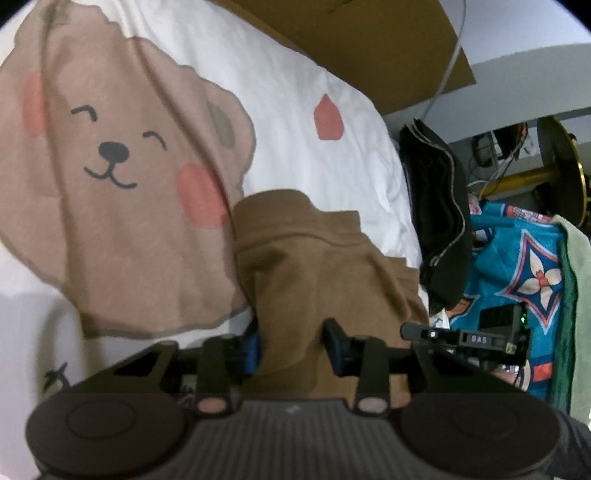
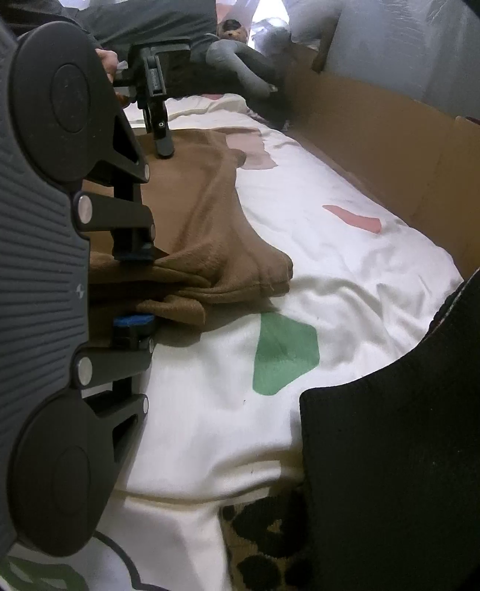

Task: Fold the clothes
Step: 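Close the left tool on the shirt corner while the right tool pinches the fold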

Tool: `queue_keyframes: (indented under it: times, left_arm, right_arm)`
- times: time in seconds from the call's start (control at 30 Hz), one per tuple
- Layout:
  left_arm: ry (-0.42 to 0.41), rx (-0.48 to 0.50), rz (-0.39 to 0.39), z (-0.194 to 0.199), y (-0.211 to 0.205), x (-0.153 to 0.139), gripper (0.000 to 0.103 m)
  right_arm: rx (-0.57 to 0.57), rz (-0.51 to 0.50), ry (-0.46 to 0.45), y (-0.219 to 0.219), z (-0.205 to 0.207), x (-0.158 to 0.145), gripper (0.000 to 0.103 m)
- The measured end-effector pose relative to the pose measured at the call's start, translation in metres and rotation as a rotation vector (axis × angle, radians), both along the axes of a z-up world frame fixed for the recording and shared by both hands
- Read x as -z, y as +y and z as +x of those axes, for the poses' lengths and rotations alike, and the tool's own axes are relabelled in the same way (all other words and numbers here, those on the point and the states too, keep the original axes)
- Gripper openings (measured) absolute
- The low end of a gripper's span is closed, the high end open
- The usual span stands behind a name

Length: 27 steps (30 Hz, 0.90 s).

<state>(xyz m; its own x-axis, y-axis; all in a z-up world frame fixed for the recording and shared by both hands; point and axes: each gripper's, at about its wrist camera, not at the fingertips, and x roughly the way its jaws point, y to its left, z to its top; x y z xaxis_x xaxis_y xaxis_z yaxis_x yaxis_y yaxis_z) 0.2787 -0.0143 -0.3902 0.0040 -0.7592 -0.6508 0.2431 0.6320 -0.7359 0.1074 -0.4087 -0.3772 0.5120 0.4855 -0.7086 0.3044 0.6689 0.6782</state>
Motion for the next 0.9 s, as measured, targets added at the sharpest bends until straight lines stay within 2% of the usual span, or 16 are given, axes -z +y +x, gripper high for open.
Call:
queue_keyframes:
  times: [0.1,0.17,0.2,0.23,0.27,0.37,0.4,0.43,0.53,0.57,0.7,0.9]
  left_arm:
    - [-0.008,-0.004,0.002,0.001,-0.004,0.0,0.04]
    - [-0.017,-0.002,0.01,0.003,-0.005,-0.002,0.037]
    - [-0.022,-0.002,0.013,0.003,-0.006,-0.003,0.033]
    - [-0.032,-0.008,0.016,0.004,-0.005,-0.005,0.025]
    - [-0.05,-0.01,0.016,0.003,-0.003,-0.008,0.022]
    - [-0.081,-0.02,0.015,0.001,0.001,-0.013,0.021]
    - [-0.073,-0.022,0.018,0.0,0.001,-0.012,0.022]
    - [-0.065,-0.024,0.022,0.0,0.002,-0.011,0.03]
    - [-0.036,-0.006,0.023,0.0,0.001,-0.009,0.04]
    - [-0.038,0.004,0.023,-0.001,0.001,-0.01,0.042]
    - [-0.032,0.006,0.013,0.0,0.002,-0.007,0.043]
    - [-0.033,0.005,-0.004,0.003,-0.004,-0.002,0.043]
  right_arm:
    - [-0.003,-0.015,0.0,0.003,0.005,0.0,0.031]
    - [-0.009,-0.028,-0.003,0.005,0.007,-0.002,0.028]
    - [-0.013,-0.035,-0.009,0.005,0.008,-0.004,0.022]
    - [-0.015,-0.042,-0.017,0.006,0.008,-0.006,0.019]
    - [-0.017,-0.049,-0.033,0.006,0.007,-0.01,0.019]
    - [-0.025,-0.063,-0.073,0.008,0.003,-0.017,0.018]
    - [-0.028,-0.069,-0.075,0.008,0.002,-0.017,0.018]
    - [-0.031,-0.076,-0.07,0.009,0.002,-0.017,0.02]
    - [-0.049,-0.102,-0.043,0.01,0.005,-0.015,0.025]
    - [-0.056,-0.108,-0.038,0.01,0.005,-0.015,0.028]
    - [-0.066,-0.118,-0.034,0.009,0.005,-0.013,0.035]
    - [-0.061,-0.105,-0.036,0.011,0.008,-0.006,0.035]
